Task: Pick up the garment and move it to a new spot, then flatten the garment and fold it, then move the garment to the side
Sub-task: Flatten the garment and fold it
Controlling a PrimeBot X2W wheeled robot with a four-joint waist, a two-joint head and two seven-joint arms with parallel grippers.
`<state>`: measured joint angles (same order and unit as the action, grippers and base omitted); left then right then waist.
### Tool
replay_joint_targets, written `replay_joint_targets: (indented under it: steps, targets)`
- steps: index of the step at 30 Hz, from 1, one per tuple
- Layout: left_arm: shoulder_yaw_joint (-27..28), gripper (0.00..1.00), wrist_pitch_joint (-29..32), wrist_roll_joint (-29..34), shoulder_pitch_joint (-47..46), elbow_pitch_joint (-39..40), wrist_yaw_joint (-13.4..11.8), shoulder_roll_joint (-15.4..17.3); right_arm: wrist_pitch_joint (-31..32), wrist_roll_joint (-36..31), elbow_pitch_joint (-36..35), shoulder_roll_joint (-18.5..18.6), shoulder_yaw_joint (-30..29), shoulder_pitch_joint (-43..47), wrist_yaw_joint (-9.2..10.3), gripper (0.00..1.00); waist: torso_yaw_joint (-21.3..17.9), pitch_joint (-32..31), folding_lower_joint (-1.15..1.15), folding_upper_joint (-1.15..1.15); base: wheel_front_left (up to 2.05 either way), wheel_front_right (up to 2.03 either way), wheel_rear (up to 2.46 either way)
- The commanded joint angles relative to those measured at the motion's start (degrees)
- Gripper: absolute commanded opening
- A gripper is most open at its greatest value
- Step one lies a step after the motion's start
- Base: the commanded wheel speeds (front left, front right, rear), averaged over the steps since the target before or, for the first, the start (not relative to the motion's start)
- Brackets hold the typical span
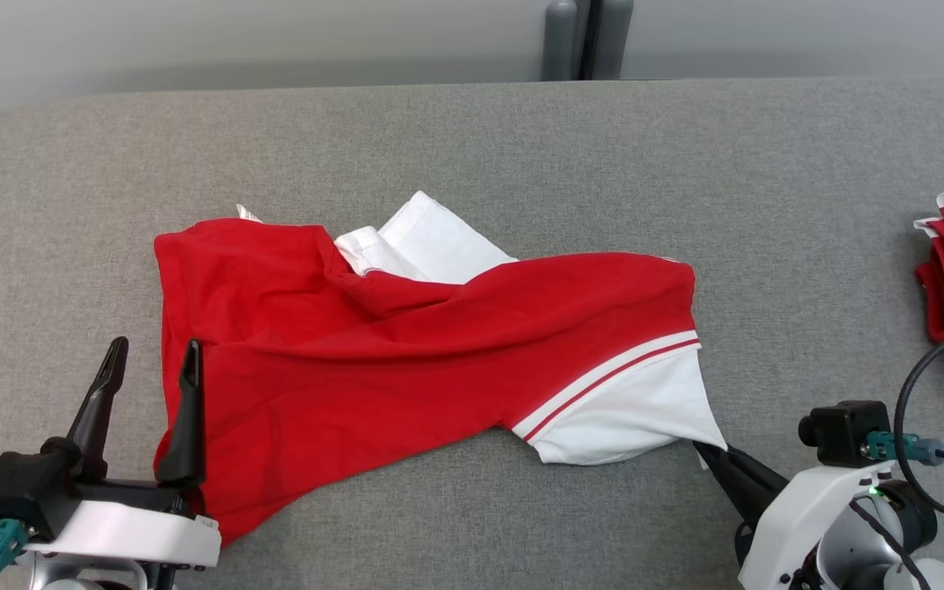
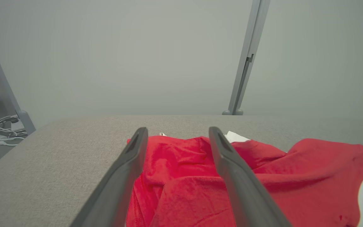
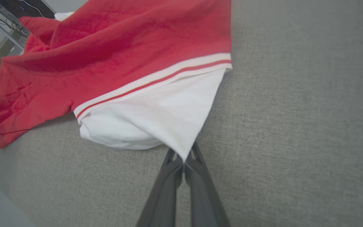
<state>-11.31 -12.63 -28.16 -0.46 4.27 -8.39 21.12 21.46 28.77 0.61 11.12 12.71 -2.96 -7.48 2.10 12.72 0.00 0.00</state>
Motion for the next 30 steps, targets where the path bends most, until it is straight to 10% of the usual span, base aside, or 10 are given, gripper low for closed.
replay_joint_targets:
  steps: [1,7,8,9,30]
  targets:
    - [-0.06,1.0,-0.08,0.06,-1.34,-0.04,0.22,0.34,0.7,0.46,0.39,0.02,-0.4,-0.52,-0.03,0.0,0.02,0.48,0.0,0.0,0.0,0.0,0.0]
    - [-0.42,1.0,-0.25,0.08,-2.18,-0.45,0.51,0.41,0.02,0.7,2.51,-0.1,0.1,-2.64,-0.03,0.11,0.22,1.31,0.0,0.0,0.0,0.0,0.0]
    - [-0.45,1.0,-0.29,0.09,-2.33,-0.5,0.52,0.43,-0.14,0.77,2.85,-0.13,0.07,-2.71,-0.03,0.33,0.24,1.38,0.0,0.0,0.0,0.0,0.0]
    - [-0.51,1.0,-0.28,0.1,-2.48,-0.58,0.51,0.41,-0.46,0.94,3.14,-0.05,0.13,-2.86,-0.03,1.0,0.24,1.44,0.0,0.0,0.0,0.0,0.0]
    - [-0.74,1.0,-0.14,0.51,-1.31,-1.59,-1.14,0.77,-18.62,-8.91,-6.98,-1.82,-13.05,-3.64,-0.03,1.0,-2.26,-3.06,0.0,0.0,0.0,0.0,0.0]
